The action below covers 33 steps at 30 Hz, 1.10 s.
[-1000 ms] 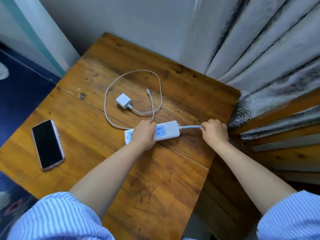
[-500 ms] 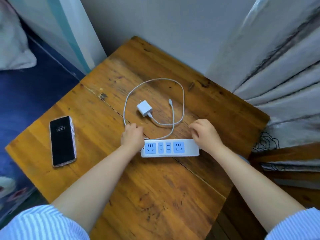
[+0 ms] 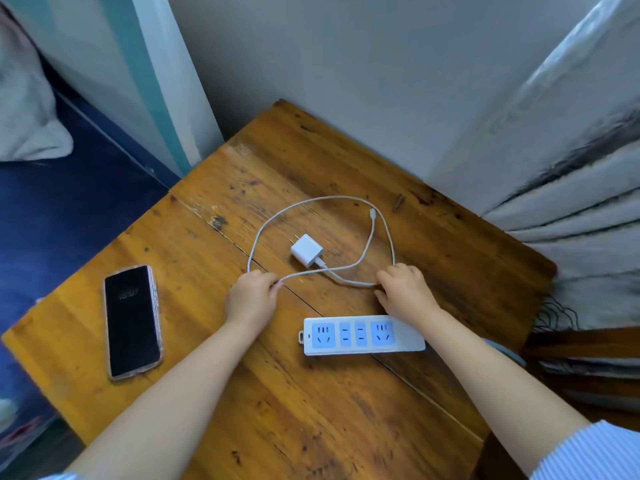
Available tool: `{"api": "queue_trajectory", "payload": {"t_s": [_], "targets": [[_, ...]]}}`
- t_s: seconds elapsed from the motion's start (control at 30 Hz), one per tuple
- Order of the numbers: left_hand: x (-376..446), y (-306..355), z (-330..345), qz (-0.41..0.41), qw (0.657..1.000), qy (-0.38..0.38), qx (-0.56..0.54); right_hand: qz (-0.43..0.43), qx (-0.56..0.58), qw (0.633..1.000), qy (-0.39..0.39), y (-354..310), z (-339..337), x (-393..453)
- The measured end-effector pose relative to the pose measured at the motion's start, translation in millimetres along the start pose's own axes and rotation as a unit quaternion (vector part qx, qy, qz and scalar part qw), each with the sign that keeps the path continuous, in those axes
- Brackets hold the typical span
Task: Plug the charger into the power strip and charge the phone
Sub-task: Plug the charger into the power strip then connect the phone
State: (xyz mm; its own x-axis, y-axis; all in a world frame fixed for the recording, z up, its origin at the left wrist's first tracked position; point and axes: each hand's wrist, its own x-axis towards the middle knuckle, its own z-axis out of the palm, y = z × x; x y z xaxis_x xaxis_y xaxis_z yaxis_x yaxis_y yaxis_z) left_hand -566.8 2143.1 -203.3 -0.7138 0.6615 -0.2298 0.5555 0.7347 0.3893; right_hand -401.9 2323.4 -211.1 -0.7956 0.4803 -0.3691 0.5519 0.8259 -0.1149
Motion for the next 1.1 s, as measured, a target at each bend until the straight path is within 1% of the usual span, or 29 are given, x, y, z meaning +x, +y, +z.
{"api": "queue_trajectory", "payload": {"t_s": [0.1, 0.17, 0.27, 0.4, 0.47, 0.5, 0.53, 0.6, 0.67, 0.73, 0.83, 0.93, 1.0, 1.1], "targets": [[4.6, 0.2, -9.2, -0.038, 0.991, 0.053, -0.119, -0.005, -0.027, 1.000, -0.009, 2.6, -1.6, -4.1], [8.8, 2.2, -15.3, -0.067, 0.980, 0.080, -0.170, 0.012, -0.045, 0.999, -0.021, 4.8, -5.5, -5.5], [17.3, 3.8, -21.8, -0.118, 0.963, 0.098, -0.219, 0.068, -0.078, 0.994, -0.043, 10.4, -14.3, -6.7], [28.5, -0.6, -25.8, -0.187, 0.940, 0.104, -0.265, 0.142, -0.142, 0.976, -0.086, 23.0, -24.4, -8.9], [31.4, -4.8, -26.4, -0.199, 0.940, 0.103, -0.258, 0.155, -0.154, 0.972, -0.088, 22.8, -27.2, -9.4], [32.3, -6.1, -26.1, -0.194, 0.944, 0.096, -0.250, 0.145, -0.144, 0.976, -0.072, 20.3, -27.3, -8.6], [32.5, -6.6, -25.7, -0.182, 0.950, 0.088, -0.238, 0.123, -0.116, 0.985, -0.047, 16.1, -26.6, -6.4], [29.4, -5.0, -23.9, -0.145, 0.964, 0.072, -0.212, 0.066, -0.023, 0.997, -0.008, 1.5, -22.1, -0.6], [24.1, -2.8, -20.5, -0.115, 0.973, 0.054, -0.191, 0.046, 0.034, 0.998, -0.007, -15.7, -16.0, 7.4], [16.9, -1.6, -15.6, -0.088, 0.983, 0.028, -0.156, 0.063, 0.037, 0.997, -0.011, -27.2, -8.0, 15.8], [9.6, -4.2, -11.1, -0.075, 0.990, 0.005, -0.121, 0.078, 0.030, 0.996, 0.019, -33.5, -1.8, 26.1], [6.2, -6.0, -9.2, -0.075, 0.992, 0.006, -0.104, 0.090, 0.083, 0.991, 0.051, -32.9, -2.9, 24.9], [5.6, -5.6, -9.2, -0.076, 0.993, 0.007, -0.091, 0.111, 0.121, 0.986, 0.044, -26.6, -8.1, 15.0], [8.6, -1.0, -8.1, -0.072, 0.995, 0.001, -0.067, 0.107, 0.092, 0.990, 0.025, -3.4, -21.1, -7.2]]}}
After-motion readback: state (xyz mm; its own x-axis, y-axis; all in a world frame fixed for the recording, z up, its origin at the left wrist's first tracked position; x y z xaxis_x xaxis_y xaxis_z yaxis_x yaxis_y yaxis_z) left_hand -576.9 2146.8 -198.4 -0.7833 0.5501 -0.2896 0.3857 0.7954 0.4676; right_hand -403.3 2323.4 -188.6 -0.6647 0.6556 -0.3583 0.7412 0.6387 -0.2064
